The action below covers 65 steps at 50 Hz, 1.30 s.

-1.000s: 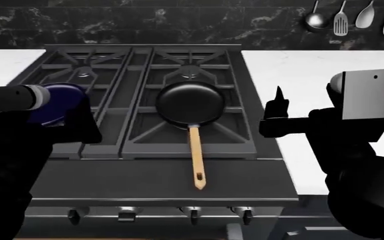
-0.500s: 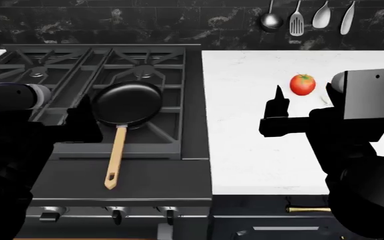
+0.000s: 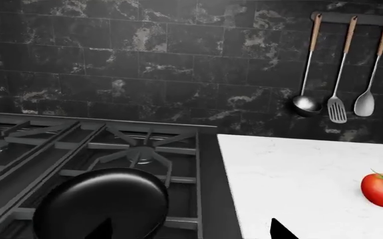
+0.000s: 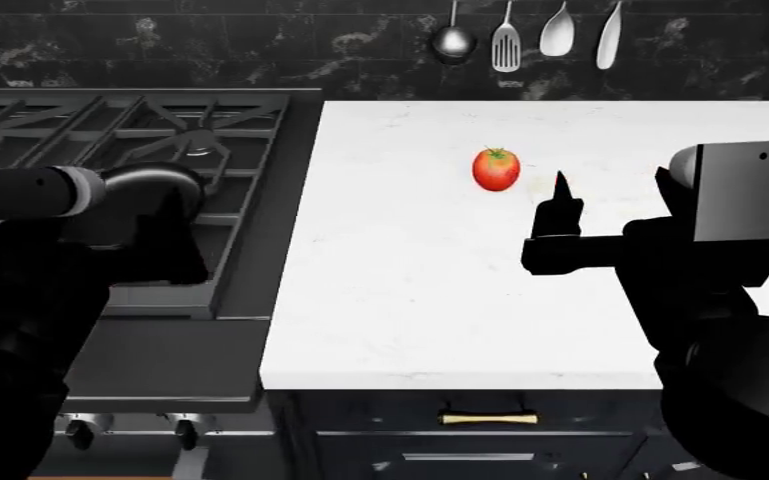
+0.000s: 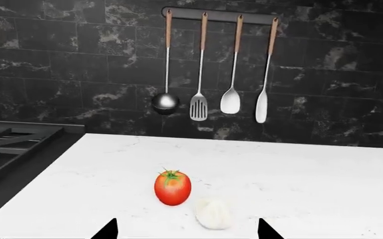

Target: Place both pans onto different burners. Then place the tomato and the dumpling on different pans.

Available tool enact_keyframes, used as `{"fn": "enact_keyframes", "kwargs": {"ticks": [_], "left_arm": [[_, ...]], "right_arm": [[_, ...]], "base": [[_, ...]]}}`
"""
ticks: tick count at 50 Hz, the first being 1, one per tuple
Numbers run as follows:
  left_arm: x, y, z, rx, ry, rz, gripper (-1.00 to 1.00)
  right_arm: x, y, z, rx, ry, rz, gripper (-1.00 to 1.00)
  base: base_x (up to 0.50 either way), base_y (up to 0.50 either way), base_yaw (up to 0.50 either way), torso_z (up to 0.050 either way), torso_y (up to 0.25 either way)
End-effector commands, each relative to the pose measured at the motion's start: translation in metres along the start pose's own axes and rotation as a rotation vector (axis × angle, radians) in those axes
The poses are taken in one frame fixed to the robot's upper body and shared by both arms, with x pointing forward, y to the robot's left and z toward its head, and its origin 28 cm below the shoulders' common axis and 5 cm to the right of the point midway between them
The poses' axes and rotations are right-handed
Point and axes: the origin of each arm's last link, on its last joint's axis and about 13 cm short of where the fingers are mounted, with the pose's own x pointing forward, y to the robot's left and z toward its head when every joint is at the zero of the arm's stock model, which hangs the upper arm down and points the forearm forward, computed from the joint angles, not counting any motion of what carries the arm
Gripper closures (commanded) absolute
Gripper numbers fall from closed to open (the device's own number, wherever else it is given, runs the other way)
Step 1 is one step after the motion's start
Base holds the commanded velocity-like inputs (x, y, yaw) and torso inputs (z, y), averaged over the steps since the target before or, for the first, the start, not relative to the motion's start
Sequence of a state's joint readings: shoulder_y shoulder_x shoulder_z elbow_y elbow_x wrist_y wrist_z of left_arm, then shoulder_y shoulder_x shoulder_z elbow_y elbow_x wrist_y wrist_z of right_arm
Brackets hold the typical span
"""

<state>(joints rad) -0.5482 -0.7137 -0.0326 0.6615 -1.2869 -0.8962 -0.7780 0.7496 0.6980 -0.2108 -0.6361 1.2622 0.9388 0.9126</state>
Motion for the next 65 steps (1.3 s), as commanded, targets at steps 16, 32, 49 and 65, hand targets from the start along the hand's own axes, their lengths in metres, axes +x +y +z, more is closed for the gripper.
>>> {"fn": "enact_keyframes", "kwargs": {"ticks": [16,32,49,65], "left_arm": [[0.000,0.000,-0.004,-0.008,0.000,-0.004,-1.00],[0.001,0.000,-0.002,-0.016,-0.004,-0.003,-1.00],[0.002,0.000,-0.005,-0.025,0.001,-0.008,-1.00],[0.002,0.001,-0.007,-0.025,0.005,-0.004,-1.00]], "right_arm": [[-0.001,0.000,-0.001,0.002,-0.002,0.001,-1.00],[0.000,0.002,0.002,-0.042,0.001,0.006,-1.00],[0.000,0.001,0.001,-0.035,-0.004,0.009,-1.00],[0.000,0.002,0.000,-0.039,-0.002,0.015,-1.00]], "base": [[0.00,-0.50,0.00,0.000,0.000],[0.00,-0.34,0.00,0.000,0.000],[0.34,0.00,0.00,0.000,0.000],[0.50,0.00,0.00,0.000,0.000]]}}
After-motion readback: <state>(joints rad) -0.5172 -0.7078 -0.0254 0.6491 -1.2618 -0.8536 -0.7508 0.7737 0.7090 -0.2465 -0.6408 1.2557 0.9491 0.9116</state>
